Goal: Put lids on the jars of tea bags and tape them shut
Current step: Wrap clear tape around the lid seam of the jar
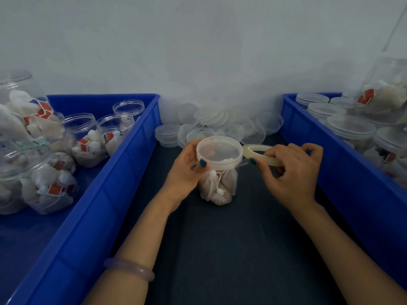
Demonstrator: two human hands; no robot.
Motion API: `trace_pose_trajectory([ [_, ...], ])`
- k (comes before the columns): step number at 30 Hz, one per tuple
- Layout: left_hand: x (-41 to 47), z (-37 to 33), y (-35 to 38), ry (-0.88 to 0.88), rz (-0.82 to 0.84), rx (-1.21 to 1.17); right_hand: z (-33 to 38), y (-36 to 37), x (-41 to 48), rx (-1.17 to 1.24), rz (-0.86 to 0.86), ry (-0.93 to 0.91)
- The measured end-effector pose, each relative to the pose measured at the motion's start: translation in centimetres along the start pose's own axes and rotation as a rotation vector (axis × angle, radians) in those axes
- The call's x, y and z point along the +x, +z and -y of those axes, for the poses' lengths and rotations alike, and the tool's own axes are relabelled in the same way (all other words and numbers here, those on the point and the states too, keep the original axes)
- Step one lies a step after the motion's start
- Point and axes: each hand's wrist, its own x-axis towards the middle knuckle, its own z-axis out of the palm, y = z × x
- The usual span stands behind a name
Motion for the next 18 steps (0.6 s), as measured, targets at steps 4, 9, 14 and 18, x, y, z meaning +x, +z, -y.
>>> trace_pose_trajectory([
  [4,0.0,-0.2,0.0,-0.032,0.003,-0.005,0.1,-0.1,0.1,0.083,0.024,0.032],
  [9,0.2,-1.2,0.6,-0.055,-0.085,0.045,0.3,-0.2,-0.1,0.132,0.045,0.047],
  [14,0.8,-5.9,1.6,0.173,-0.253,0.456,0.3,-0.2,0.0,0.129,0.052,0.045],
  [18,0.3,-7.4,5.5,0.096,-0.054,1.092,0.6,-0.4,0.0,0.142,0.031,0.023],
])
